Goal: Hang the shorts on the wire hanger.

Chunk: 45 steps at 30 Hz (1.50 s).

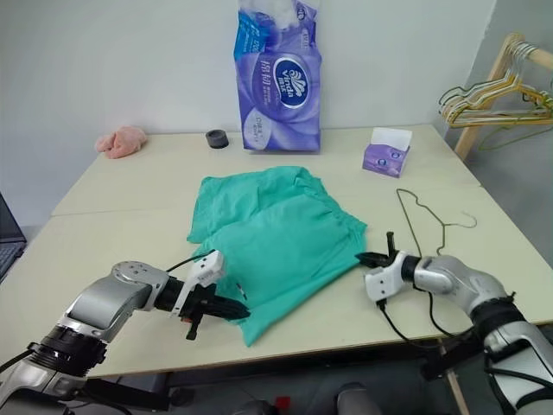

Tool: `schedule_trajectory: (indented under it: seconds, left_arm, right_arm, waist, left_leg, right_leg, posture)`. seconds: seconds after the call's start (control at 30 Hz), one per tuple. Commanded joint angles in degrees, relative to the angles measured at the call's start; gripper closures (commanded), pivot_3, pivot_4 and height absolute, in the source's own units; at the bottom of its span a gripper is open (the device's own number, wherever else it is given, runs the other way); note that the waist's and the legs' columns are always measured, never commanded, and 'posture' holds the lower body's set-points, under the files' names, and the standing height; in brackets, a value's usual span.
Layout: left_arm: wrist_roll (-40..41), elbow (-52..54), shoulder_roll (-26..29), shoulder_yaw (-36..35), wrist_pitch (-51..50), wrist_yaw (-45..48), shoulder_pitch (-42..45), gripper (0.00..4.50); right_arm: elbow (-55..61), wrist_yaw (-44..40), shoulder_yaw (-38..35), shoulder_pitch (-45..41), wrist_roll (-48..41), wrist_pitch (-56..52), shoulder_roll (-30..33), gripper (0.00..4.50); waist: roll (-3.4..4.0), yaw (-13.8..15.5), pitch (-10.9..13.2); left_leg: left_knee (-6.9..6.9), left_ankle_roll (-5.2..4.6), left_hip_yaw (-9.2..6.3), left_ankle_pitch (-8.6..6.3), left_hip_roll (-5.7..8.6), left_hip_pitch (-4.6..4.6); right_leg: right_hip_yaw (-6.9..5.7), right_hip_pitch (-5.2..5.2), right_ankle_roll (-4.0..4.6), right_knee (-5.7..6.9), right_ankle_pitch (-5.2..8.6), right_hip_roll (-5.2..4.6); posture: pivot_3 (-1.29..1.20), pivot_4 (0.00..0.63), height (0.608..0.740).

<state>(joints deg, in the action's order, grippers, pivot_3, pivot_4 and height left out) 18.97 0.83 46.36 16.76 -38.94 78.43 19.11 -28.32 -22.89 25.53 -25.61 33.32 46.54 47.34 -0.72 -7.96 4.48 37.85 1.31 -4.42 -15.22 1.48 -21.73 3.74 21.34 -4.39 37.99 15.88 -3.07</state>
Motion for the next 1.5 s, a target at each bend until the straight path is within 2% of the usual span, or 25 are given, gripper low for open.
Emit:
schedule_trajectory:
  seconds: [0.03, 0.37, 0.57, 0.77, 0.97, 1.23, 1.5]
  left_arm:
    - [-0.9, 1.3, 1.0, 2.2, 2.5, 2.6, -0.6, 4.5]
    - [-3.5, 0.1, 2.0, 6.3, 7.8, 8.0, 0.2, 4.5]
    - [-4.2, 0.8, 4.7, 6.3, 10.0, 11.2, -1.3, 4.5]
    - [-3.9, 2.6, 8.1, 5.8, 10.8, 12.7, -4.3, 4.5]
    - [-1.4, 9.7, 15.0, 5.1, 10.8, 14.1, -12.3, 4.5]
    - [-0.8, 11.0, 14.4, 4.4, 8.9, 12.9, -12.6, 4.5]
    - [-0.3, 12.5, 16.2, 5.1, 8.4, 14.0, -13.2, 4.5]
  right_arm:
    - [15.2, -10.2, -4.0, 8.4, -9.4, -6.1, 6.5, 4.47]
    - [50.3, -26.6, -13.1, 33.2, -23.0, -31.6, 16.3, 4.47]
    - [61.5, -32.2, -12.9, 38.2, -26.5, -42.9, 15.7, 4.47]
    - [64.6, -35.4, -12.5, 39.0, -27.0, -47.1, 15.4, 4.47]
    - [65.5, -40.4, -13.1, 42.1, -28.3, -47.9, 19.2, 4.47]
    - [64.8, -40.8, -12.9, 41.1, -27.9, -48.1, 18.3, 4.47]
    - [65.3, -42.7, -14.5, 43.7, -29.8, -47.9, 20.2, 4.47]
  waist:
    - [0.04, 0.0, 0.0]
    - [0.06, 0.0, 0.0]
    - [0.04, -0.1, 0.0]
    - [0.01, 0.0, 0.0]
    - [0.0, 0.0, 0.0]
    - [-0.11, 0.5, 0.1]
    - [-0.13, 0.5, 0.1]
  left_leg:
    - [0.01, -0.04, -0.01, -0.02, 0.0, 0.0]
    - [0.05, -0.06, 0.04, -0.03, -0.06, 0.06]
    - [0.05, -0.05, 0.05, -0.04, -0.09, 0.05]
    - [0.04, -0.05, 0.04, -0.05, -0.12, 0.05]
    - [0.02, -0.01, 0.07, -0.09, -0.16, 0.05]
    - [0.05, 0.0, 0.08, -0.11, -0.17, 0.06]
    - [0.04, 0.0, 0.1, -0.11, -0.17, 0.06]
  right_leg:
    - [0.0, -0.01, -0.01, -0.01, 0.01, 0.0]
    - [-0.01, -0.08, -0.01, -0.01, 0.03, 0.05]
    - [-0.03, -0.09, -0.29, -0.04, 0.2, 0.05]
    - [-0.05, -0.08, -0.28, -0.04, 0.21, 0.04]
    - [-0.05, -0.06, -0.21, -0.05, 0.29, 0.04]
    - [-0.09, -0.08, -0.2, -0.09, 0.32, 0.03]
    - [-0.08, -0.07, -0.2, -0.07, 0.32, 0.04]
  posture:
    - [-0.16, 0.054, 0.74]
    - [-0.22, 0.055, 0.74]
    - [-0.22, 0.056, 0.74]
    - [-0.2, 0.056, 0.74]
    - [-0.2, 0.059, 0.74]
    - [-0.19, 0.064, 0.74]
    - [-0.19, 0.064, 0.74]
